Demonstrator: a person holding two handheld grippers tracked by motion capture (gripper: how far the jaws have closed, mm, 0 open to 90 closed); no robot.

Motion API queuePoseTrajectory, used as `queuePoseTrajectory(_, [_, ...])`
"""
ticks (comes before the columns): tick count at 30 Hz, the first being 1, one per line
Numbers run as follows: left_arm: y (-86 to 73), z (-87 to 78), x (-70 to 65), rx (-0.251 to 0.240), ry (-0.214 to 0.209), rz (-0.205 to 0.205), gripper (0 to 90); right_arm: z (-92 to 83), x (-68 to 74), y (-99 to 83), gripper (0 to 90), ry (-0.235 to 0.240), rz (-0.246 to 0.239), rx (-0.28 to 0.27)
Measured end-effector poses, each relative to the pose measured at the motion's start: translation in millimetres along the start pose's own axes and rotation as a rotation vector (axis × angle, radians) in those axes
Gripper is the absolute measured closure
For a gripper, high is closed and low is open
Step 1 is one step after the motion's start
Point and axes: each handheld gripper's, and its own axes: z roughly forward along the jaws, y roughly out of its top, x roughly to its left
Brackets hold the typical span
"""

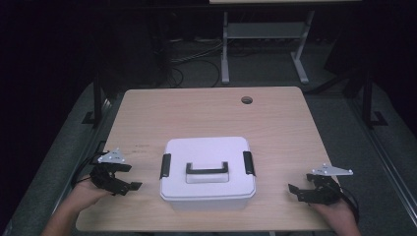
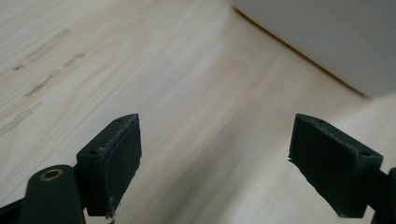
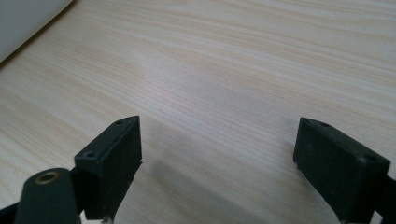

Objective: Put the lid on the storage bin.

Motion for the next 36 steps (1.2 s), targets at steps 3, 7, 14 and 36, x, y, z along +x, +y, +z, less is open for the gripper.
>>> queuePoseTrajectory(3, [-8.6,0.2,1.7,-0.094,0.058,-0.049,15.5,-0.2,-0.1,0.0,14.8,-0.001,0.002,0.0])
queuePoseTrajectory(7, [-19.0,0.0,3.6,-0.201,0.154,-0.108,15.4,-0.5,-0.9,-0.3,14.8,-0.003,0.004,-0.001])
queuePoseTrajectory(14, [-29.9,-1.1,0.8,-0.334,0.26,-0.163,14.7,-0.6,-1.3,-0.6,14.8,-0.004,0.009,-0.003])
queuePoseTrajectory(36, [-40.3,3.6,-4.8,-0.447,0.383,-0.285,13.0,2.6,1.0,1.0,13.3,0.003,0.027,-0.017])
